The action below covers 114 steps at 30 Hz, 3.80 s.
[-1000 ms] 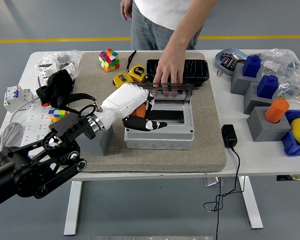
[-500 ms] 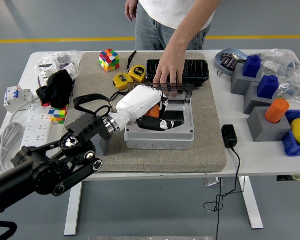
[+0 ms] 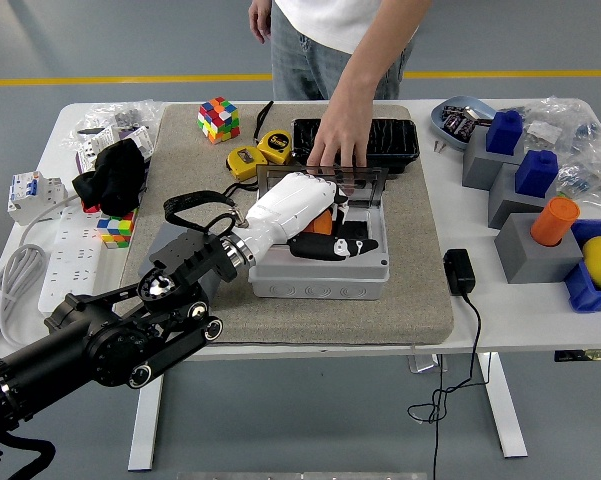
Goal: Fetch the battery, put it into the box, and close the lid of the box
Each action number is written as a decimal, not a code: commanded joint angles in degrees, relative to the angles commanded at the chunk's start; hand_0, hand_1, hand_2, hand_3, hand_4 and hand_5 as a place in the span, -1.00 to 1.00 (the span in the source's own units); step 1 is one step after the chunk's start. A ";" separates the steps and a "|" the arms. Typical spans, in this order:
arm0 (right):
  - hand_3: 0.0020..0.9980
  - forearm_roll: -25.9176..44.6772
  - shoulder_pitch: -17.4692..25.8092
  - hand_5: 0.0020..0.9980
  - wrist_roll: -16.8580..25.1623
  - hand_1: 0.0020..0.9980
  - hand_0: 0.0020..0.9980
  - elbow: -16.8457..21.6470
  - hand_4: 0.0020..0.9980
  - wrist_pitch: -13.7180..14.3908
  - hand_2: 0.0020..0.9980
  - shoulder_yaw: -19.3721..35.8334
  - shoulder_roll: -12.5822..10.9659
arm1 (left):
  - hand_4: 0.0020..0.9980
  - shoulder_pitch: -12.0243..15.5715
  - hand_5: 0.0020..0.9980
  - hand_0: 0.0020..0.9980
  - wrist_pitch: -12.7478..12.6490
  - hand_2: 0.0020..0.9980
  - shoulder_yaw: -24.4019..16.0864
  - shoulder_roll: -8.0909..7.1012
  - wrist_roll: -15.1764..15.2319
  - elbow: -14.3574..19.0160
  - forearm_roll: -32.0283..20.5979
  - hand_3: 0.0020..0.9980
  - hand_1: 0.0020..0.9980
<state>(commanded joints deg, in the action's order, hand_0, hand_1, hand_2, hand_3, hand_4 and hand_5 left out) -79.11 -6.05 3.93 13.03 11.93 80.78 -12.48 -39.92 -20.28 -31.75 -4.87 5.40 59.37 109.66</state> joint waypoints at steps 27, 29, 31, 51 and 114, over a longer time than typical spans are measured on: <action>0.79 0.46 -0.90 1.00 -0.04 0.82 0.82 -0.03 1.00 -0.04 0.71 -1.12 -0.36 | 0.88 -4.25 0.90 -0.91 -7.03 -1.00 3.72 4.43 4.76 -6.85 -6.37 -1.00 -1.00; 0.79 0.55 -1.01 1.00 -0.03 0.82 0.82 -0.03 1.00 -0.03 0.71 -1.33 -0.44 | 0.88 -4.94 0.90 -0.91 -7.04 -1.00 4.48 4.76 4.80 -7.10 -7.09 -1.00 -1.00; 0.79 0.74 -1.11 1.00 -0.01 0.82 0.82 0.02 1.00 0.00 0.71 -1.64 -0.54 | 0.88 -5.54 0.90 -0.91 -7.08 -1.00 5.35 4.87 4.99 -7.58 -7.79 -1.00 -1.00; 0.79 0.99 -1.30 1.00 -0.05 0.82 0.83 -0.12 1.00 -0.03 0.71 -2.49 -0.86 | 0.88 -7.01 1.00 -0.90 -9.02 -0.97 11.52 4.87 10.06 -14.22 -18.45 -0.99 -1.00; 0.80 0.98 -0.30 1.00 -0.04 0.81 0.82 -0.01 1.00 -0.24 0.71 -0.49 -0.19 | 1.00 4.21 1.00 0.92 19.53 0.66 -9.90 -2.10 2.63 11.37 -27.19 0.52 0.78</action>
<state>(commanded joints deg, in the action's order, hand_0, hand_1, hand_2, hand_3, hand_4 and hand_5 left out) -78.12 -6.35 3.88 13.02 11.68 80.29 -12.68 -35.71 -0.75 -41.65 -6.97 8.03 70.74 82.47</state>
